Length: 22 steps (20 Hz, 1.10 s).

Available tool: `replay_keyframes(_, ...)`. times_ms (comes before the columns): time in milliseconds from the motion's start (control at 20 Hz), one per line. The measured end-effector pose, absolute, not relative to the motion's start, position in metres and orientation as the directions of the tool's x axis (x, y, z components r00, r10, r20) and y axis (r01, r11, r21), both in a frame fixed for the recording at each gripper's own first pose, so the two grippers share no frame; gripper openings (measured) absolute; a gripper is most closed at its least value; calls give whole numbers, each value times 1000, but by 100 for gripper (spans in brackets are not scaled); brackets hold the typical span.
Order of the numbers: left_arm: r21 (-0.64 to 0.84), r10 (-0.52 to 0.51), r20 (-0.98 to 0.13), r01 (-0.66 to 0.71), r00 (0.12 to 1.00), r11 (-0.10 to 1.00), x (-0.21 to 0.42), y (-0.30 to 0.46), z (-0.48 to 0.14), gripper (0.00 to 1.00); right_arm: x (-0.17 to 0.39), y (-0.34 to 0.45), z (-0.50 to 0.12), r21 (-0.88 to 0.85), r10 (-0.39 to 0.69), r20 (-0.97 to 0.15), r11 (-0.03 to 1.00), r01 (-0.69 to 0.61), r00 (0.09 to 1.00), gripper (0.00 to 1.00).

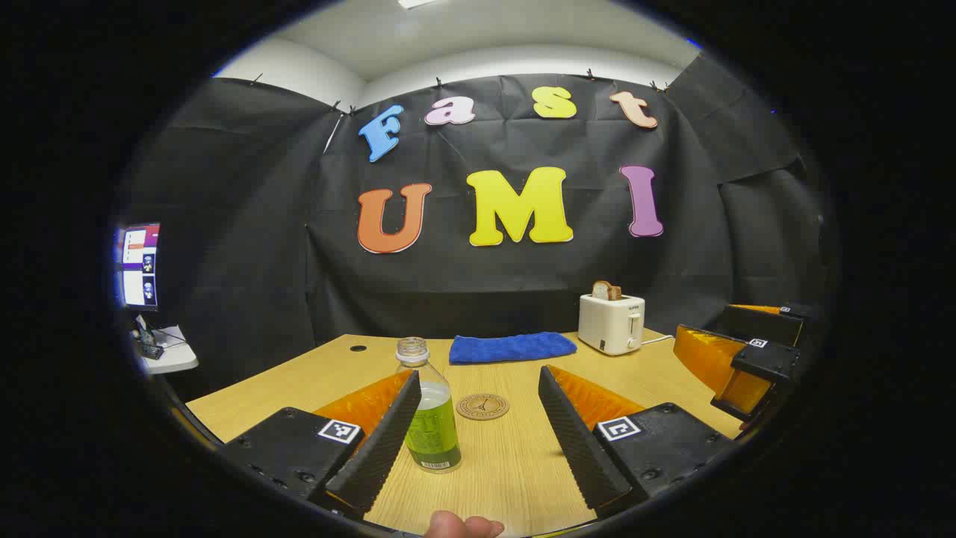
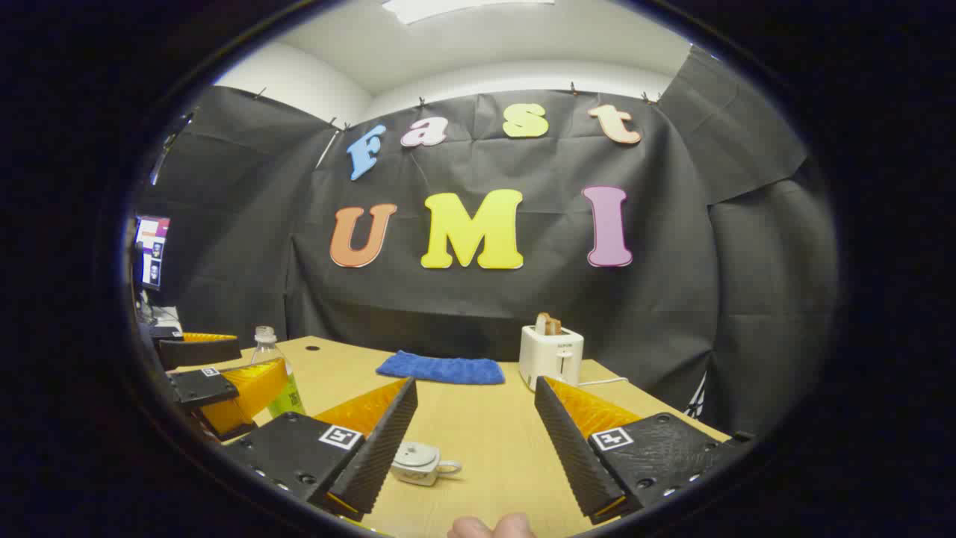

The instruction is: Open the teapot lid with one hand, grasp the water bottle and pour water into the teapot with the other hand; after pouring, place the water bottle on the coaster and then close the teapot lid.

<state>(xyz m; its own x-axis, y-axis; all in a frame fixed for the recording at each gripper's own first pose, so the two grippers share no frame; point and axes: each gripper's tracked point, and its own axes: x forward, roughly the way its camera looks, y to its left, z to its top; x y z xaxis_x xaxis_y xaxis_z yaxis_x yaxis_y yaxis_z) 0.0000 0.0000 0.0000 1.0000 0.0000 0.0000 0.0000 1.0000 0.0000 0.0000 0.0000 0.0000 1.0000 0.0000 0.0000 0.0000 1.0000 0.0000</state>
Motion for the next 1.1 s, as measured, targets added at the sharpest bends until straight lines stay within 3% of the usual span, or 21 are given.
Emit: replay_keyframes(1100,-7,40,-22,-40,999,999,1,20,-7,99,18,30,-37,-9,37,-81,999,-38,996,95)
